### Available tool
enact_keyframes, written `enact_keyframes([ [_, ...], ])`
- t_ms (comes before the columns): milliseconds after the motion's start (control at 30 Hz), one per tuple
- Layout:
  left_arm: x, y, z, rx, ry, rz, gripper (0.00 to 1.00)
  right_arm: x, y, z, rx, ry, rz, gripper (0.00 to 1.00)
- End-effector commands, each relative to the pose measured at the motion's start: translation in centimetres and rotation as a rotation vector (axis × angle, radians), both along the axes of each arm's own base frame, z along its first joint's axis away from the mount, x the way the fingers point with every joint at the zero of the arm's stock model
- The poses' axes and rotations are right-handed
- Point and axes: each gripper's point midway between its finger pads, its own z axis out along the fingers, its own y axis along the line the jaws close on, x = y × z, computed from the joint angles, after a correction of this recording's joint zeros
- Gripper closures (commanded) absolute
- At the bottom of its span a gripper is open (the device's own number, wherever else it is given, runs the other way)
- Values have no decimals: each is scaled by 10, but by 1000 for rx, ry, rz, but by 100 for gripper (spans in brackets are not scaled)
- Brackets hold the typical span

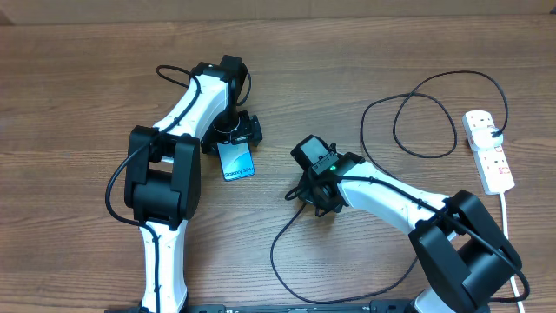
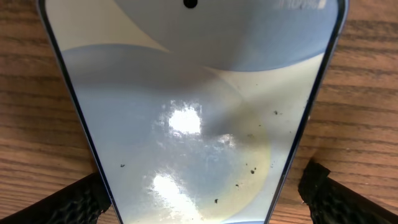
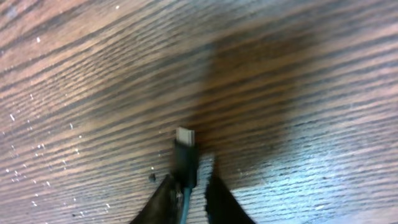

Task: Plug charger to phone and switch on socket
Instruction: 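Lower the right gripper and grasp the USB-C plug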

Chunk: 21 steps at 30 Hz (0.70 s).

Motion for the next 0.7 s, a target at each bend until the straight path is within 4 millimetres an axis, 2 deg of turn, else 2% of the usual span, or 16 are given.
enact_keyframes([
  [0, -21, 4, -28, 34, 94, -35, 3, 19, -12, 11, -21, -7, -5, 90],
  [200, -22, 5, -28, 35, 100, -56, 3, 45, -81, 27, -160, 13, 12, 95],
  [300, -21, 4, -28, 34, 96, -55, 3, 52, -106, 27, -168, 24, -11, 94],
  [400, -22, 4, -28, 34, 96, -55, 3, 51, -114, 26, -124, 57, -50, 91],
  [433, -22, 4, -28, 34, 96, -55, 3, 47, -110, 26, -77, 82, -54, 84],
  [500, -22, 5, -28, 34, 97, -56, 3, 36, -93, 28, 37, 143, -51, 47],
  [567, -22, 5, -28, 34, 96, -56, 3, 27, -81, 30, 100, 185, -36, 37],
  [667, -21, 4, -28, 33, 92, -55, 3, 15, -66, 29, 99, 209, 15, 26],
])
